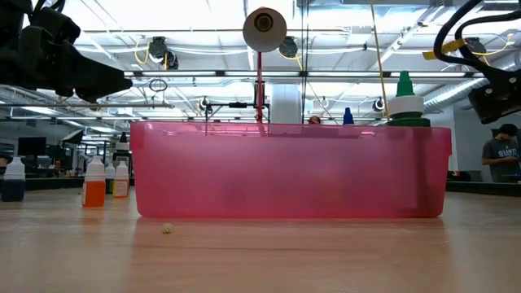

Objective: Pick & Place food coloring
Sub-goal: Put the small purple food coloring bottle into the pink bin

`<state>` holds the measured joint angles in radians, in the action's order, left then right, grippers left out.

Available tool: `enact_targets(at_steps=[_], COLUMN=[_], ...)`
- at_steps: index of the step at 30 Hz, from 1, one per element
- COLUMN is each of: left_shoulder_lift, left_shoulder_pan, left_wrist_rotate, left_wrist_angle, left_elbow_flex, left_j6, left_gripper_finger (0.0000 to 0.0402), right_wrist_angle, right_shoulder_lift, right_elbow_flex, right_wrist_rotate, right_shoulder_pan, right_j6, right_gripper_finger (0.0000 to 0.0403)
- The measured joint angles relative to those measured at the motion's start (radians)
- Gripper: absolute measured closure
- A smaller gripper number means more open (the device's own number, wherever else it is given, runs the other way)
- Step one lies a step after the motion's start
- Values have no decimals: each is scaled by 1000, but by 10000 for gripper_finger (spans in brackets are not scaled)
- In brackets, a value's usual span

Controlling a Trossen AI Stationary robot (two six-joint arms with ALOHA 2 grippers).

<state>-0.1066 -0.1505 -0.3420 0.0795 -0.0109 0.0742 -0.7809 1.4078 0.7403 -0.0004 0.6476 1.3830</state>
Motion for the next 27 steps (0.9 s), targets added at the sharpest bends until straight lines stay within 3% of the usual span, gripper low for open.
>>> enact_targets(at_steps=[4,8,14,19,23,27], left_shoulder_lift=[0,0,0,0,0,0], left_shoulder_pan=[0,0,0,0,0,0], left_wrist_rotate=[0,0,0,0,0,0], left_wrist_angle=[0,0,0,0,0,0], left_elbow_flex=[0,0,0,0,0,0], left_j6=[0,0,0,0,0,0], left_gripper_finger=[176,176,176,176,176,176], right_wrist_angle=[12,56,62,116,459,940], right_shoulder_lift=[0,-1,-77,-193,-259,-273], right_elbow_flex=[0,0,40,147,205,229], right_wrist_rotate=[0,79,321,590,727,658], right_shoulder_pan=[0,-4,-22,-39,-55,-90], right_j6=[-61,-151,-315,-615,-1071,-1520], right_gripper_finger=[348,349,349,349,349,349])
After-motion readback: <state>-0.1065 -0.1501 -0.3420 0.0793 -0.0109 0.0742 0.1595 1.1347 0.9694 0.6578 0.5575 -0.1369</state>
